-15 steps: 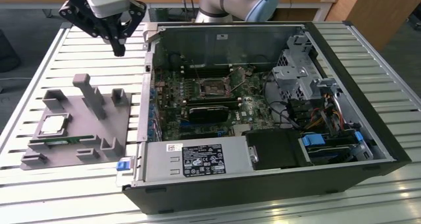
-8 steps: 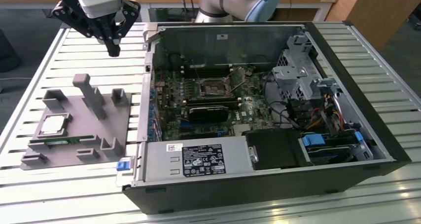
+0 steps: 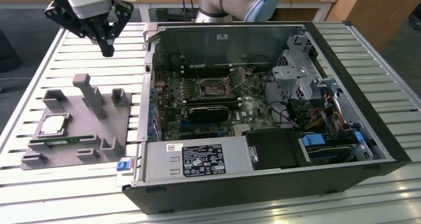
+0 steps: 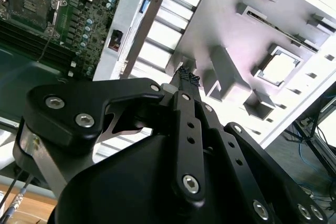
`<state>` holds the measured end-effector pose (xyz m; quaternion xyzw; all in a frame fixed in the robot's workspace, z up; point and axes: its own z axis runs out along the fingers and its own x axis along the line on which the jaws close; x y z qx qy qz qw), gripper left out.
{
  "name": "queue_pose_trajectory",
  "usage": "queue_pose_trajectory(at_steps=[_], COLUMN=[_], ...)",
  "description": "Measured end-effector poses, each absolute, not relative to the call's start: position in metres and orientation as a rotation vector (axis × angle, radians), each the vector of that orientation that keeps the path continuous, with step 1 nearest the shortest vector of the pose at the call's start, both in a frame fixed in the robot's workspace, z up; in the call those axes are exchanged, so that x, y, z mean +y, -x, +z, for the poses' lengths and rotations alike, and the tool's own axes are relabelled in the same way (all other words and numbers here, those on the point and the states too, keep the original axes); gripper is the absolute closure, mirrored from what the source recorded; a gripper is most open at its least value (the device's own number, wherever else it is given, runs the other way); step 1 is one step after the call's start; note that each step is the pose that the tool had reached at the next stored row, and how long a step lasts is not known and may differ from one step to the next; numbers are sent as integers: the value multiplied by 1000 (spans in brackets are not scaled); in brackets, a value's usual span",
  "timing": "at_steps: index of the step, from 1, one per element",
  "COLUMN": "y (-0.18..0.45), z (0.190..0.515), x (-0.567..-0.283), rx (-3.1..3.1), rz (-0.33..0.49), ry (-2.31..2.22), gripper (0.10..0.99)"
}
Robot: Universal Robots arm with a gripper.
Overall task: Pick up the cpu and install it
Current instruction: 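Reach for the cpu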
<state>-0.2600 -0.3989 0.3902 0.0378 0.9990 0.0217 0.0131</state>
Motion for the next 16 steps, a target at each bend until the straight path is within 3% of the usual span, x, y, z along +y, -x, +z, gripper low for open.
queue_pose_trajectory(at_steps=[16], y=[283], z=[390], x=[-399], rx=[3112], rz=[68], ry=[-118], gripper=[980])
